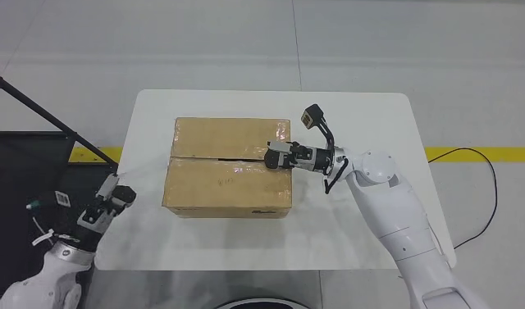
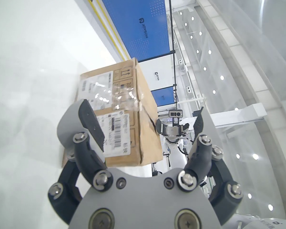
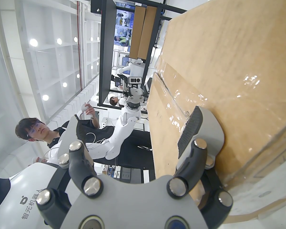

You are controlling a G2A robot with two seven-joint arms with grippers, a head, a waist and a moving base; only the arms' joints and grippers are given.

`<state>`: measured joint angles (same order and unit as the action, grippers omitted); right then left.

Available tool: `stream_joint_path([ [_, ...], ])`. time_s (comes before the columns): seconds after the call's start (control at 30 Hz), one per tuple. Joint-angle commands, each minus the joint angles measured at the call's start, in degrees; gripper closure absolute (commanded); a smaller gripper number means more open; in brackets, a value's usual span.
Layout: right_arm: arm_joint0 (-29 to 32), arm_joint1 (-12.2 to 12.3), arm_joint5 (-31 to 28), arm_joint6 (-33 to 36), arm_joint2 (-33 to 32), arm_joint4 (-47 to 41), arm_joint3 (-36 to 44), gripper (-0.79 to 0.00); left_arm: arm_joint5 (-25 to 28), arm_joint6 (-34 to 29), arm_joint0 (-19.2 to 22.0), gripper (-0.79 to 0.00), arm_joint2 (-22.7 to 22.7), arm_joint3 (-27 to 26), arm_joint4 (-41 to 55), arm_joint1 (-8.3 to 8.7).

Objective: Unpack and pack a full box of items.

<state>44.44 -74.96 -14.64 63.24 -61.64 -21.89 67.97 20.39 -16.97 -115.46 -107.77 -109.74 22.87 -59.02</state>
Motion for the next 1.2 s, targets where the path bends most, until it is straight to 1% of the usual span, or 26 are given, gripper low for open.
stream_joint_path([
  [0.0,0.0,0.0,0.0,0.0,0.0,0.0,0.0,-0.785,-0.5,0.5,-1.0,-0.785,0.7,0.7,0.1,-0.23],
  [0.1,0.0,0.0,0.0,0.0,0.0,0.0,0.0,-0.785,-1.8,2.6,-0.7,-0.785,2.3,1.8,0.6,-0.64],
  [0.2,0.0,0.0,0.0,0.0,0.0,0.0,0.0,-0.785,-4.6,4.2,1.3,-0.785,4.6,2.9,-0.2,-0.95],
  [0.33,0.0,0.0,0.0,0.0,0.0,0.0,0.0,-0.785,-8.3,7.1,5.6,-0.785,7.9,5.1,-0.6,-1.39],
  [0.47,0.0,0.0,0.0,0.0,0.0,0.0,0.0,-0.785,-11.4,9.1,10.9,-0.785,10.9,8.8,0.5,-1.88],
  [0.57,0.0,0.0,0.0,0.0,0.0,0.0,0.0,-0.785,-13.2,11.7,15.1,-0.785,12.9,11.7,-1.9,-2.19],
  [0.67,0.0,0.0,0.0,0.0,0.0,0.0,0.0,-0.785,-13.4,13.7,18.6,-0.785,14.7,14.2,-0.3,-2.71],
  [0.77,0.0,0.0,0.0,0.0,0.0,0.0,0.0,-0.785,-12.7,15.0,21.0,-0.785,15.7,16.1,0.9,-3.14],
  [1.0,0.0,0.0,0.0,0.0,0.0,0.0,0.0,-0.785,-11.2,16.2,24.8,-0.785,16.2,20.2,3.4,-3.89],
  [1.1,0.0,0.0,0.0,0.0,0.0,0.0,0.0,-0.785,-9.0,16.8,25.6,-0.785,15.6,20.6,2.7,-4.07],
  [1.17,0.0,0.0,0.0,0.0,0.0,0.0,0.0,-0.785,-7.4,17.1,25.6,-0.785,14.8,19.9,1.6,-4.11],
])
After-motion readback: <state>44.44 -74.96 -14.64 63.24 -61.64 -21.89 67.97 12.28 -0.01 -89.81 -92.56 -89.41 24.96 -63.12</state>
